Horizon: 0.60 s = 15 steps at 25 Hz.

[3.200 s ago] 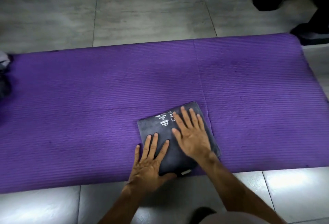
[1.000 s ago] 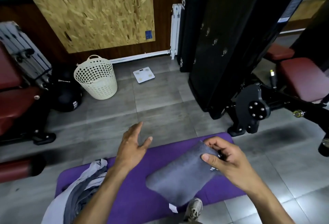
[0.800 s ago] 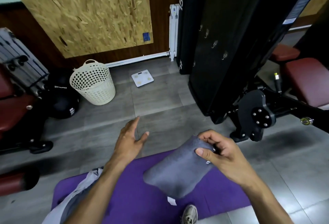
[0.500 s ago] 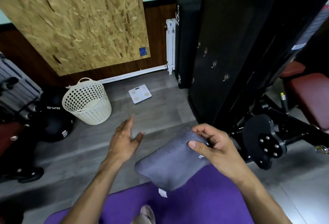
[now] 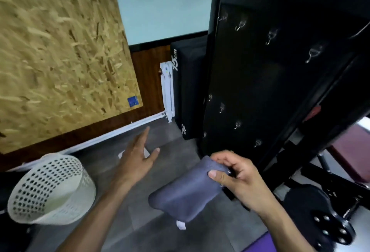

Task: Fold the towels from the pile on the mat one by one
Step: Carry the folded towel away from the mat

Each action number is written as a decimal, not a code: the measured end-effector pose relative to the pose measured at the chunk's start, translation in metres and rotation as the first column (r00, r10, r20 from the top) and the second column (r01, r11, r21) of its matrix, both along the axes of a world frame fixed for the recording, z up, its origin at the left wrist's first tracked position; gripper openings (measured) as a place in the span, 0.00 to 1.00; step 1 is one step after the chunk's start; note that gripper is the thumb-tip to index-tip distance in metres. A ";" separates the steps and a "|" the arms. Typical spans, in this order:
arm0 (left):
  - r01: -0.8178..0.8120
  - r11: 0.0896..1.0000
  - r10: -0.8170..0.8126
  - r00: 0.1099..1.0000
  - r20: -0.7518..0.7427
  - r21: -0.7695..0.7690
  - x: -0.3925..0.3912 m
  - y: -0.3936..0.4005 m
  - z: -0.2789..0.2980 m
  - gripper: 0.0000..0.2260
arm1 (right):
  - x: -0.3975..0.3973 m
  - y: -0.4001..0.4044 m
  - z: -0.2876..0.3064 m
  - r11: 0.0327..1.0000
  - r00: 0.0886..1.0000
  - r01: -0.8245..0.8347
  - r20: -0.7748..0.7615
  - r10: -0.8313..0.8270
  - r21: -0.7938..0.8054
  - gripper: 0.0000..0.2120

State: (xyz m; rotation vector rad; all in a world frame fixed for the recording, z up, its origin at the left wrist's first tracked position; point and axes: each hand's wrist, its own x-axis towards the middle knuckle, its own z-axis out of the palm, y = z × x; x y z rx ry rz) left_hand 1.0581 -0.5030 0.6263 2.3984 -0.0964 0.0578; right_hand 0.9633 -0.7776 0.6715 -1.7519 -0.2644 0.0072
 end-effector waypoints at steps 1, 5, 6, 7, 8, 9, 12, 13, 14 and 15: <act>0.032 0.999 -0.032 0.999 0.005 -0.010 0.028 0.000 0.012 0.32 | 0.021 0.003 0.008 0.999 0.999 0.039 0.009 -0.039 0.024 0.07; 0.143 0.990 -0.143 0.985 0.098 0.009 0.125 -0.013 0.053 0.30 | 0.108 0.008 0.040 0.984 0.989 0.138 0.041 -0.144 0.116 0.07; 0.161 0.986 -0.166 0.976 0.139 0.048 0.145 -0.017 0.058 0.30 | 0.128 0.007 0.043 0.980 0.987 0.151 0.041 -0.158 0.130 0.07; 0.170 0.982 -0.183 0.968 0.171 0.086 0.162 -0.022 0.062 0.29 | 0.147 0.006 0.044 0.978 0.985 0.162 0.041 -0.169 0.134 0.07; 0.170 0.979 -0.188 0.964 0.187 0.108 0.182 -0.027 0.063 0.29 | 0.169 0.004 0.043 0.977 0.983 0.170 0.044 -0.177 0.129 0.07; 0.166 0.980 -0.186 0.964 0.190 0.114 0.201 -0.032 0.064 0.29 | 0.191 0.001 0.041 0.977 0.982 0.174 0.055 -0.181 0.121 0.08; 0.155 0.983 -0.171 0.964 0.203 0.094 0.263 -0.054 0.066 0.28 | 0.263 -0.015 0.033 0.971 0.975 0.198 0.071 -0.209 0.136 0.10; 0.149 0.986 -0.160 0.965 0.205 0.069 0.286 -0.062 0.066 0.27 | 0.288 -0.022 0.030 0.965 0.973 0.207 0.065 -0.219 0.159 0.10; 0.139 0.989 -0.144 0.968 0.204 0.040 0.305 -0.069 0.066 0.27 | 0.309 -0.027 0.028 0.958 0.973 0.213 0.043 -0.225 0.190 0.10; 0.135 0.991 -0.136 0.971 0.196 0.020 0.322 -0.077 0.068 0.26 | 0.329 -0.032 0.026 0.953 0.973 0.217 0.027 -0.228 0.212 0.08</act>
